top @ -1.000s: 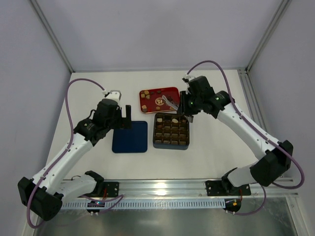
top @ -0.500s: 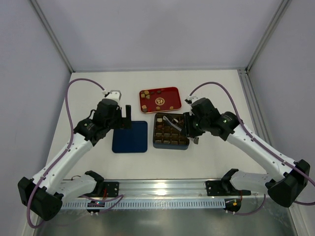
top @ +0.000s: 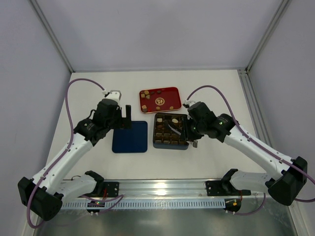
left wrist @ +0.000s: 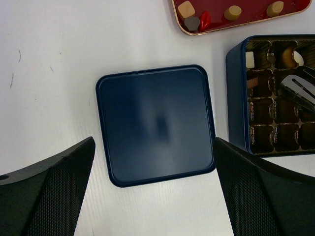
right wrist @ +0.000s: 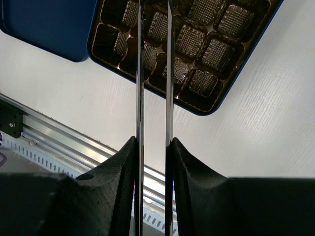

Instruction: Pack the chocolate

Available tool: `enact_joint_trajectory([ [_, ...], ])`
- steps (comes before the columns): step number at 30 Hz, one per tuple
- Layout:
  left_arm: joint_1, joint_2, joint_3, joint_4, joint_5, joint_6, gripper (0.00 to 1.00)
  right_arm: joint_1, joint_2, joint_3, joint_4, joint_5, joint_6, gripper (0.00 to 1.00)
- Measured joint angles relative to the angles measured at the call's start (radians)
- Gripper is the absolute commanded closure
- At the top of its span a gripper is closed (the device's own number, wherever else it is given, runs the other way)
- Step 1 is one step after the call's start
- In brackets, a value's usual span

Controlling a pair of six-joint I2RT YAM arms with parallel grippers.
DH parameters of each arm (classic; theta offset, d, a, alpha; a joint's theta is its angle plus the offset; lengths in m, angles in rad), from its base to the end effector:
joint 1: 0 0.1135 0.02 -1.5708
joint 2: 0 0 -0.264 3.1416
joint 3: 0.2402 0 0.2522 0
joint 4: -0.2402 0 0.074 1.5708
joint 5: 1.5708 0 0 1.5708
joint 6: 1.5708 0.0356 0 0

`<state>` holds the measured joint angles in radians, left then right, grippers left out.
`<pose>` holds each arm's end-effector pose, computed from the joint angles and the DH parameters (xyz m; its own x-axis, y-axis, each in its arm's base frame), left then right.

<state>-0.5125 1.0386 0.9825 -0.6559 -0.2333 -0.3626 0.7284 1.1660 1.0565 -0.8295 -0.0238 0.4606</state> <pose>0.1925 -0.0989 0.3162 -0.6475 -0.0316 -0.7614 0.1015 0.9867 -0.1273 0.1717 0.1543 0.3006 -0.8399 -0.1537 -0.5205 -0.3379 0.8987 0.2797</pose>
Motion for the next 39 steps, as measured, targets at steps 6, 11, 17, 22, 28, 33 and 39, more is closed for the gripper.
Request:
enact_joint_trajectory([
  [6,0.0,0.0,0.0,0.0,0.0,0.0,0.0,0.003,0.001,0.0,-0.002,0.004,0.004,0.63],
  [11,0.0,0.0,0.0,0.0,0.0,0.0,0.0,0.003,0.002,0.0,-0.002,0.005,0.006,0.61],
  [17,0.0,0.0,0.0,0.0,0.0,0.0,0.0,0.003,0.001,0.0,-0.002,0.006,0.006,0.58],
  [22,0.0,0.0,0.0,0.0,0.0,0.0,0.0,0.004,0.001,0.0,-0.006,0.028,0.006,0.58],
  [28,0.0,0.0,0.0,0.0,0.0,0.0,0.0,0.005,0.006,0.029,-0.028,0.049,0.0,0.58],
  [33,0.0,0.0,0.0,0.0,0.0,0.0,0.0,0.003,0.08,0.175,-0.038,0.069,-0.029,0.58],
  [39,0.0,0.0,0.0,0.0,0.0,0.0,0.0,-0.01,0.262,0.406,-0.02,0.069,-0.08,0.59],
])
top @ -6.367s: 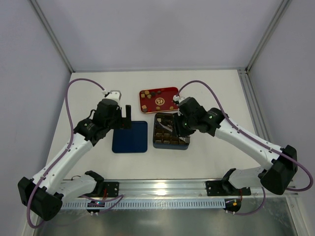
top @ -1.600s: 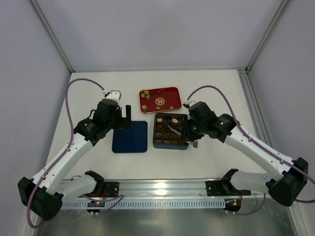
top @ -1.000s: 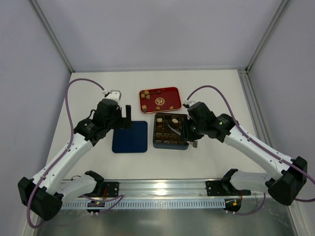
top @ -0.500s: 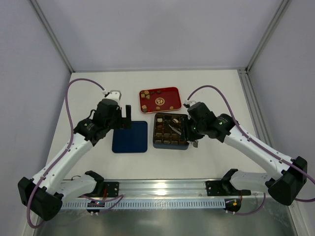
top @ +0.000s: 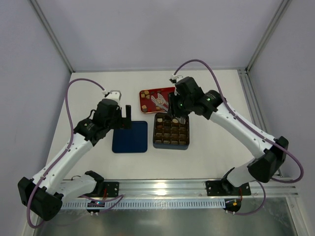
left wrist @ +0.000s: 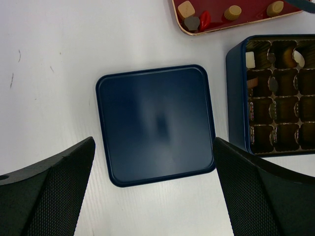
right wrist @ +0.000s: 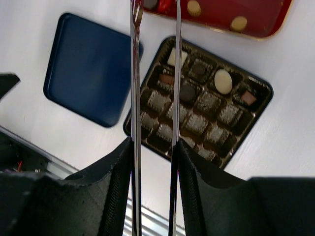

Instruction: Pack the chocolate

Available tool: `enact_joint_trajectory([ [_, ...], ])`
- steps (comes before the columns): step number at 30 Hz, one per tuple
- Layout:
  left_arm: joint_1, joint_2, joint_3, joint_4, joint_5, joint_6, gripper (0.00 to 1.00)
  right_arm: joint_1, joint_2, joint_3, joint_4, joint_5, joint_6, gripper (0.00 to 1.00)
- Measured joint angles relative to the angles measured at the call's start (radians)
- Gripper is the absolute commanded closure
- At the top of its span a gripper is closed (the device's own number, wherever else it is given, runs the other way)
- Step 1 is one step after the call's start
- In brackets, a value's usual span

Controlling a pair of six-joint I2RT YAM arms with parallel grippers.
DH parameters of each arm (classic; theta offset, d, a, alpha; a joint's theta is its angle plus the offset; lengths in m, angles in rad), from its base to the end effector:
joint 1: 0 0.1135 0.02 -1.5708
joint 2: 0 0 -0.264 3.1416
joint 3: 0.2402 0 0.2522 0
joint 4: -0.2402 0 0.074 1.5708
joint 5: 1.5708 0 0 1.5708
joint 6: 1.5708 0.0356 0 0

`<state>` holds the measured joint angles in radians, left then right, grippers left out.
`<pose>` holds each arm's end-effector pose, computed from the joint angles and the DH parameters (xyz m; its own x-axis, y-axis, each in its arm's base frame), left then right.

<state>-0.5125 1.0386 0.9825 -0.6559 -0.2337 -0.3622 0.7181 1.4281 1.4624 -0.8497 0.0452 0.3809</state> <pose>0.1925 -0.0988 0.3162 -0.6473 -0.0313 -0.7616 0.1015 0.9867 -0.1268 0.2272 0.1964 0.3634 -0.7446 -0.1574 -0.6487 -0.3847 0.8954 0.2243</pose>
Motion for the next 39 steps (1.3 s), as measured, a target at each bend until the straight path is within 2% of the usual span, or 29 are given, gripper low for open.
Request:
enact_joint_trajectory([
  [6,0.0,0.0,0.0,0.0,0.0,0.0,0.0,-0.016,0.278,0.23,0.012,-0.018,-0.058,0.6],
  [13,0.0,0.0,0.0,0.0,0.0,0.0,0.0,-0.022,0.464,0.317,-0.003,-0.06,-0.091,0.61],
  [39,0.0,0.0,0.0,0.0,0.0,0.0,0.0,-0.017,0.528,0.329,-0.006,-0.126,-0.103,0.61],
])
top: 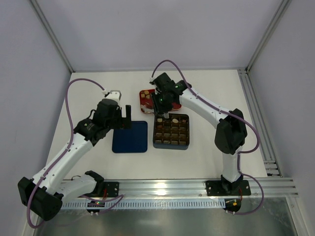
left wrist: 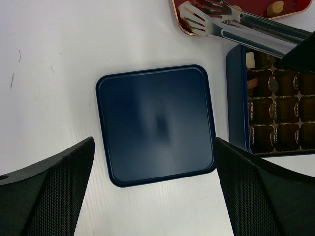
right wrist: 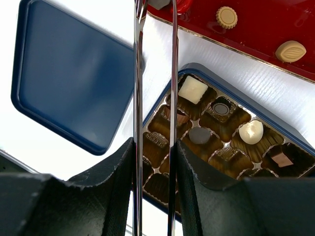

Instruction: Pack the chocolate

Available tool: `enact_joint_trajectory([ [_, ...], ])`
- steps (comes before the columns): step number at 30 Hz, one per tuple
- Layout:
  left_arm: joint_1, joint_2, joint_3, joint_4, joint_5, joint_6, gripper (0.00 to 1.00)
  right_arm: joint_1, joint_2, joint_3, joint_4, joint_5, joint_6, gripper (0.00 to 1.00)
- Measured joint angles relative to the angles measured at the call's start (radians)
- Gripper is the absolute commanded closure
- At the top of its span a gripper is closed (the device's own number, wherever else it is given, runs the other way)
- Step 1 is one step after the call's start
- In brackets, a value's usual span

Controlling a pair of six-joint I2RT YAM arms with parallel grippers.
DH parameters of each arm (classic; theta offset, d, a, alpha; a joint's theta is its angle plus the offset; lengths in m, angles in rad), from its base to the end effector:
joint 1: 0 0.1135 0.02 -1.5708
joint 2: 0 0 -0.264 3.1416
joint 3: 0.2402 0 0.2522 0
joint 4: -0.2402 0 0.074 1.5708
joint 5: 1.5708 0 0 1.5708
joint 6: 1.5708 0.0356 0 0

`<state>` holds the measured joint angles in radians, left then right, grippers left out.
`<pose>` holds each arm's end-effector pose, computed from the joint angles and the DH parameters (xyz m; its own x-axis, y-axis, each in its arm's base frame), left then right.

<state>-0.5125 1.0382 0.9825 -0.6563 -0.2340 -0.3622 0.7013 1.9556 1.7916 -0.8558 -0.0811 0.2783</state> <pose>0.1924 -0.0988 0.3162 -0.6473 -0.0313 -0.7616 0.1012 0.9868 -0.1266 0.3250 0.2783 0.2841 -0.8115 -0.3269 -0.4844 -0.4707 0.8569 0.2102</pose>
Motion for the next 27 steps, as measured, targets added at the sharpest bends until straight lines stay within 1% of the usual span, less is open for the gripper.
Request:
enact_joint_trajectory([
  [16,0.0,0.0,0.0,0.0,0.0,0.0,0.0,0.003,0.014,0.0,-0.015,0.042,-0.029,0.61],
  [18,0.0,0.0,0.0,0.0,0.0,0.0,0.0,0.003,0.018,0.0,-0.016,0.045,-0.03,0.64],
  [27,0.0,0.0,0.0,0.0,0.0,0.0,0.0,-0.01,0.044,0.023,-0.021,0.045,-0.033,0.66],
])
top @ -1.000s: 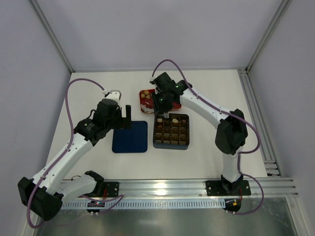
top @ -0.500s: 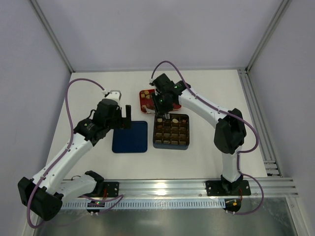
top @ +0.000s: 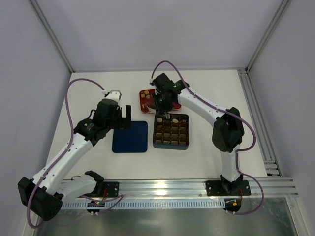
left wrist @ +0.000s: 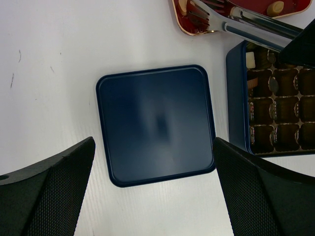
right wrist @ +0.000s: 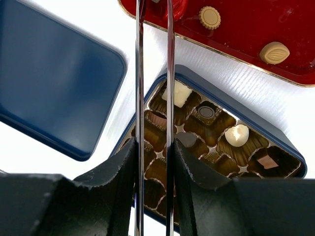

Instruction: Pack the chocolate

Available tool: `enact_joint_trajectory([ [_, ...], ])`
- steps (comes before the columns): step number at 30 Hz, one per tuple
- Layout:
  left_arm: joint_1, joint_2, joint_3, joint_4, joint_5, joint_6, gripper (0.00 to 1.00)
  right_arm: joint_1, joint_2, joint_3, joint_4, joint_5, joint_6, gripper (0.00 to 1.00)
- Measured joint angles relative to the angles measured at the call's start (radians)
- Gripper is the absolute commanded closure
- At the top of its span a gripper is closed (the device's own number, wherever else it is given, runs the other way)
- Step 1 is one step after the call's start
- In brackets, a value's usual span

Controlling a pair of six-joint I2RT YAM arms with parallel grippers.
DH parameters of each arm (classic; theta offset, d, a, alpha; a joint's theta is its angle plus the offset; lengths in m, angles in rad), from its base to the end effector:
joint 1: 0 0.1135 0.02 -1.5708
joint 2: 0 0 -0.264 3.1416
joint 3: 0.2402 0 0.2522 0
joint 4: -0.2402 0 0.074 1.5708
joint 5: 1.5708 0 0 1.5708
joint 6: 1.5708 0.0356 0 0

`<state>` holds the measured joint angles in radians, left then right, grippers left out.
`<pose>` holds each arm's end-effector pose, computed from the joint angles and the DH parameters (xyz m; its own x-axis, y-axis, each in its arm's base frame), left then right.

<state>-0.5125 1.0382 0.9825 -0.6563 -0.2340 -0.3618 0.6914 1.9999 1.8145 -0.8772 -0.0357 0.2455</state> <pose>0.1924 -0.0988 0.3162 -0.6472 -0.0309 -0.7617 0.1015 0.9868 -0.1263 0.3343 0.2783 0.2716 -0.8109 -0.3559 -0.4644 -0.4675 0.8714 0.1485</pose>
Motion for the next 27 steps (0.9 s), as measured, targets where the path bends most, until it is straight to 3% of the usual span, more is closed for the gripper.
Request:
enact_joint_trajectory([
  [27,0.0,0.0,0.0,0.0,0.0,0.0,0.0,-0.033,-0.039,0.016,-0.007,0.015,0.005,0.68],
])
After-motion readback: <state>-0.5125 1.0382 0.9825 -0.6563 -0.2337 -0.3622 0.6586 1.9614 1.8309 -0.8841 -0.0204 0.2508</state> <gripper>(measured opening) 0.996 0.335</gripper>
